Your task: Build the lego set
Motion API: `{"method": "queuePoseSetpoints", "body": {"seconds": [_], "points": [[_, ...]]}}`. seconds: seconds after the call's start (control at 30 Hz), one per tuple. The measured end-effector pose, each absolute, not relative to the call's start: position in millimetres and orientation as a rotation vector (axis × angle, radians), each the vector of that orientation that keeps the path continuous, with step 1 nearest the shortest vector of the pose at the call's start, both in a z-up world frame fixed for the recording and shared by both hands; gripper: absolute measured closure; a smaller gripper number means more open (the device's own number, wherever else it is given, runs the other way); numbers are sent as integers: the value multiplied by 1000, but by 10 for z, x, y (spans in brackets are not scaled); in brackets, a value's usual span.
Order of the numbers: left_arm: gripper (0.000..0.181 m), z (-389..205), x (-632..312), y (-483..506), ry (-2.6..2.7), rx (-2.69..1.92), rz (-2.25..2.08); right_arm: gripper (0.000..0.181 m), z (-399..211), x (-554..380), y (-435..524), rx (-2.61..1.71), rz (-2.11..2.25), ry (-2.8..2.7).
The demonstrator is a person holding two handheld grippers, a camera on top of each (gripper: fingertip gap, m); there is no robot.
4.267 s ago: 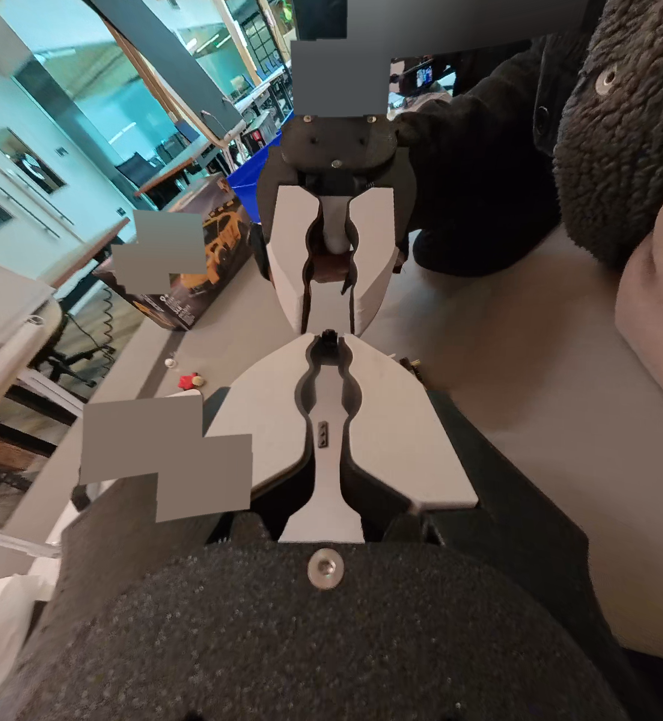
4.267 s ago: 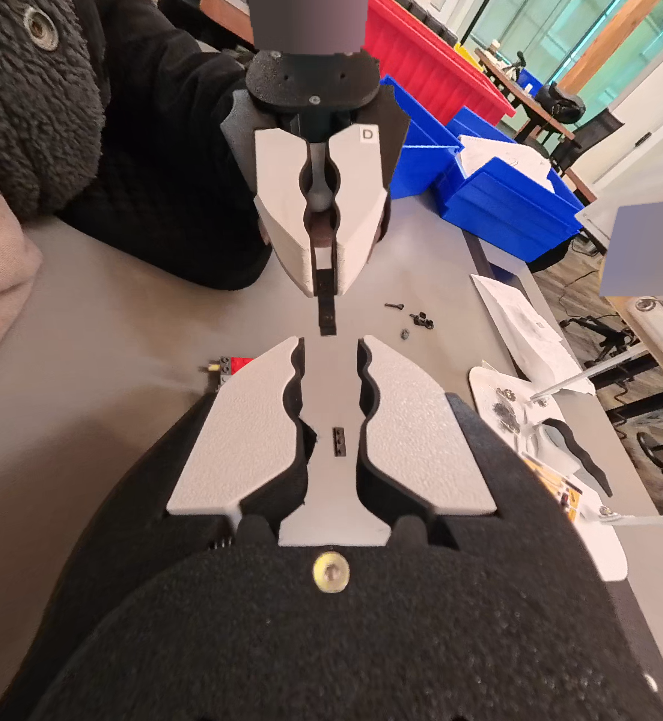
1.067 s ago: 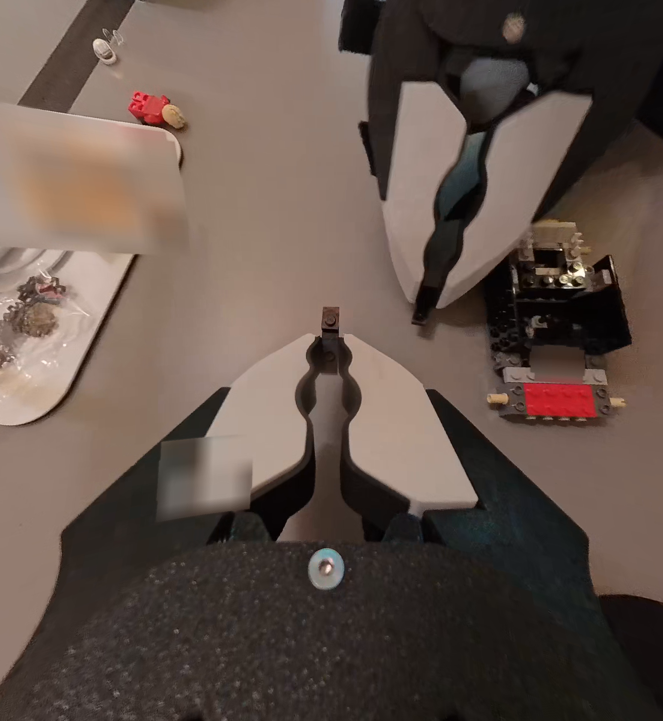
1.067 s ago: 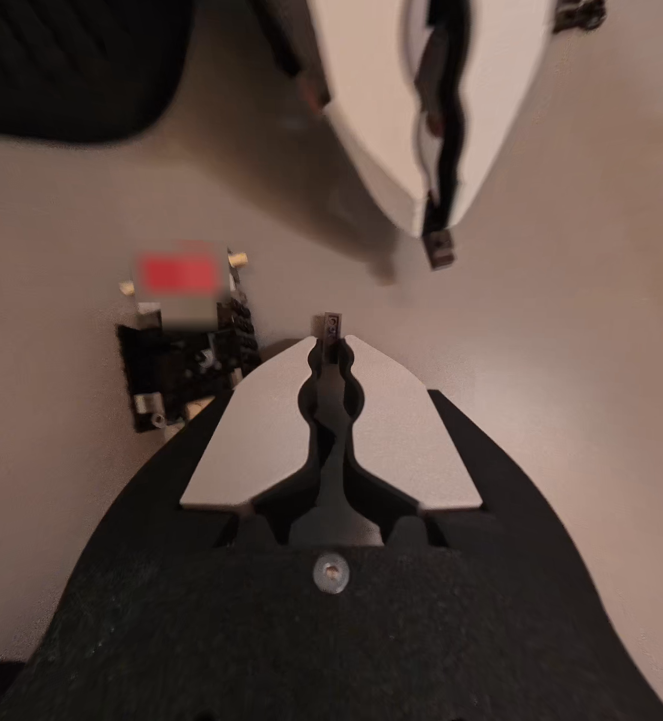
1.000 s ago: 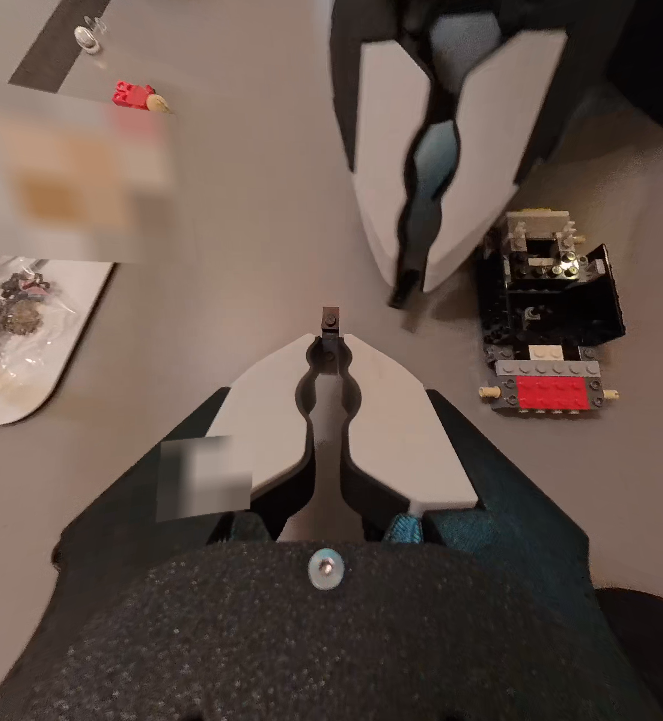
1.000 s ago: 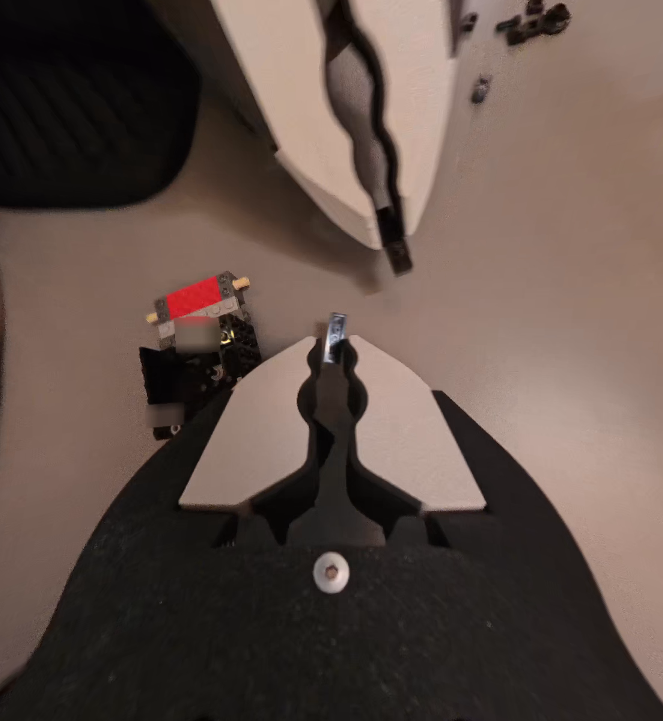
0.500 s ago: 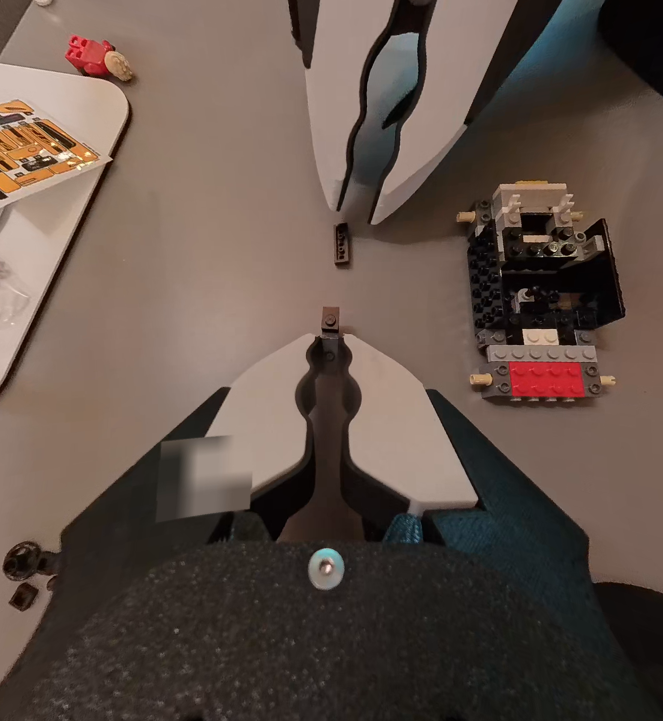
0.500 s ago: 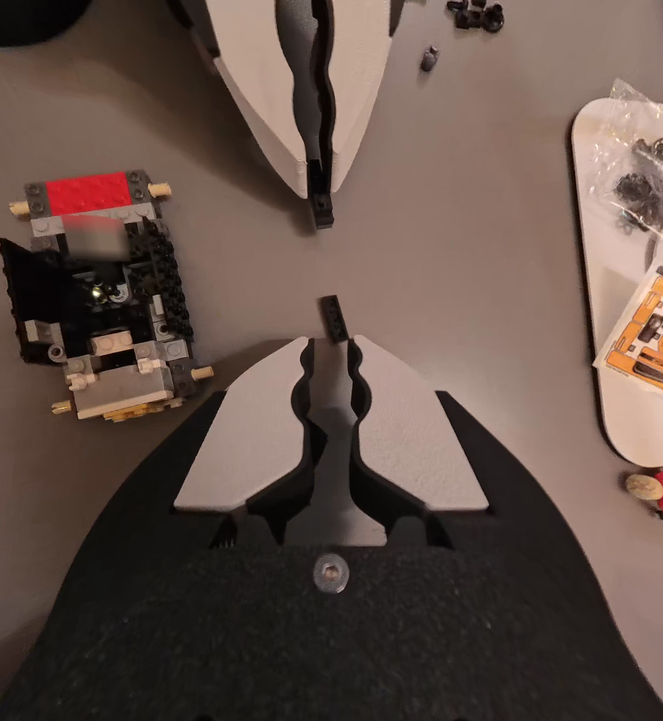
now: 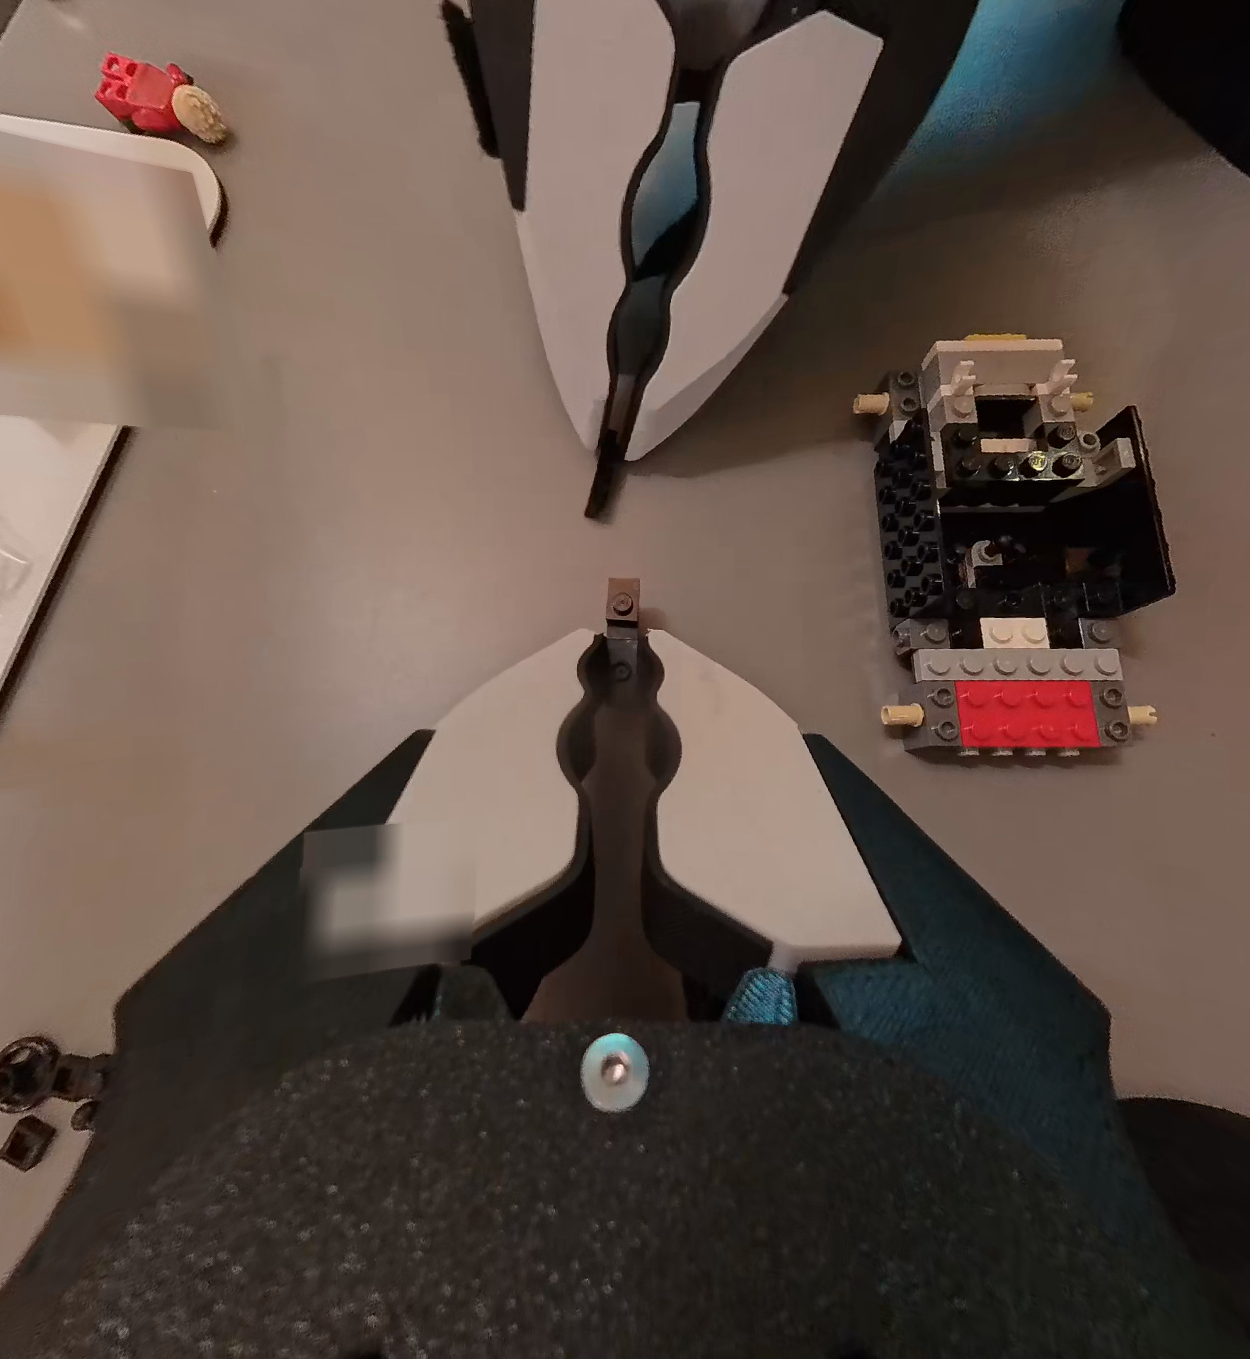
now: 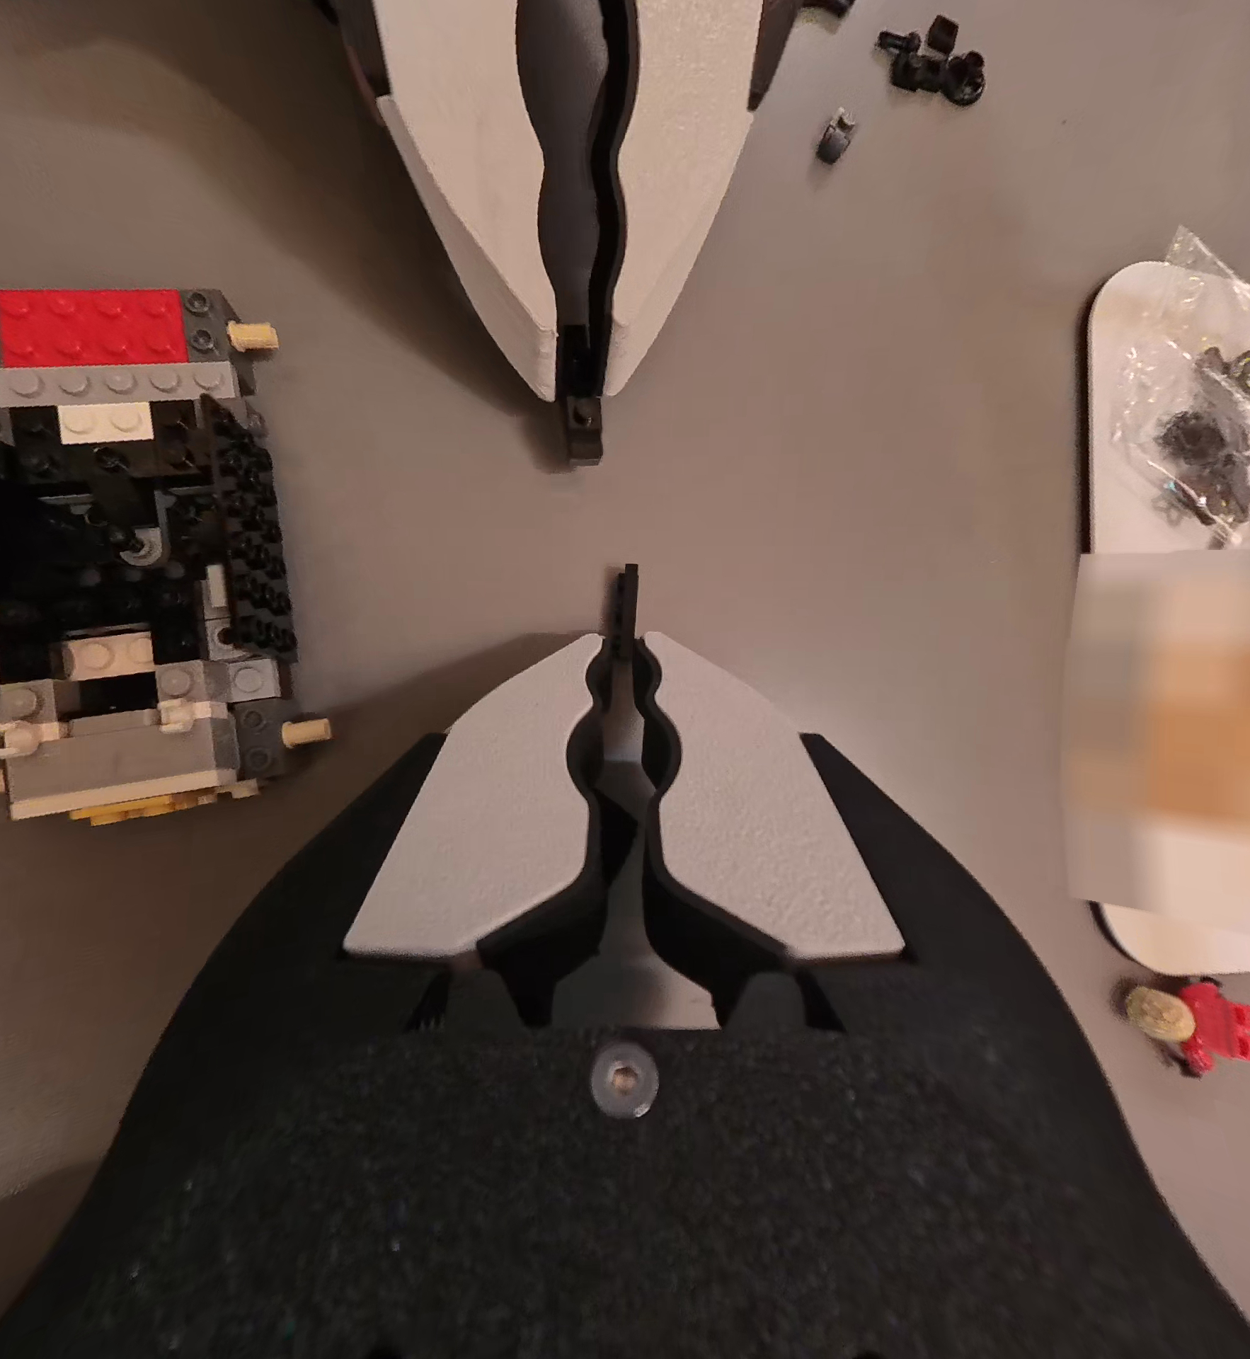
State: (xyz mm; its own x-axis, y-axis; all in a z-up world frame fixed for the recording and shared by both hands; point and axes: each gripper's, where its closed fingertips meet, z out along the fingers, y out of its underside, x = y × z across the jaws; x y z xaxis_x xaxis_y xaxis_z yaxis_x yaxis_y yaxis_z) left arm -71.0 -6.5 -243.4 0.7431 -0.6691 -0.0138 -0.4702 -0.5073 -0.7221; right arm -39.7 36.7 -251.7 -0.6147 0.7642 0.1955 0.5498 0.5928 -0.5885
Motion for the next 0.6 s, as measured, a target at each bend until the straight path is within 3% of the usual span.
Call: {"method": "queuePoseSetpoints", "body": {"seconds": [0.23,0.37,0.6], "points": [[174,-2451,-720,-78,846,-2210,-369,176,-2479,-337,316,-1570,1120,-2615],[174,-2475,-713,-87,851,-2216,-382,174,-2496,-376,422,-1861,1158,-2635],[174,-2486,-727,-87,844,-2217,-393,167,-2493,-504,580,-1689,956,-2646]]}}
